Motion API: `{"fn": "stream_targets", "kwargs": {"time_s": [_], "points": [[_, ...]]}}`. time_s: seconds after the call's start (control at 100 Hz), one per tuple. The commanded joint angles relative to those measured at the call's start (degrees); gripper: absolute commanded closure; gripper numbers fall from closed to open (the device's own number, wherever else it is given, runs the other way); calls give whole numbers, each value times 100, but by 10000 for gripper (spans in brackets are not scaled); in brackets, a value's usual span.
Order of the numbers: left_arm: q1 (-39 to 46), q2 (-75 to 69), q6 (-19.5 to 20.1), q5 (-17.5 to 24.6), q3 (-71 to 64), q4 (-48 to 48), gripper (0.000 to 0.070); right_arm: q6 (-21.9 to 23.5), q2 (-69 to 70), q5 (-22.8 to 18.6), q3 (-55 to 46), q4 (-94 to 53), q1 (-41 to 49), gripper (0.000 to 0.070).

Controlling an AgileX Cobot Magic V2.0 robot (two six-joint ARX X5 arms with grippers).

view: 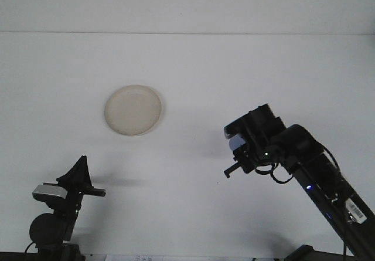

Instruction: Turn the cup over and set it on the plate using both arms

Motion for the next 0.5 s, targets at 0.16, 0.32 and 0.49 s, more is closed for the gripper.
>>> {"fn": "stream_targets", "kwargs": {"time_s": [0.16, 0.32, 0.49], "points": [[4, -7, -15, 15, -111, 87, 685, -22, 837, 7, 197, -409, 990, 700], [4, -7, -15, 15, -111, 87, 685, -26, 1405, -87, 197, -431, 1569, 700], [4, -7, -15, 17, -111, 87, 685, -66, 1932, -87, 197, -448, 1976, 696]]}}
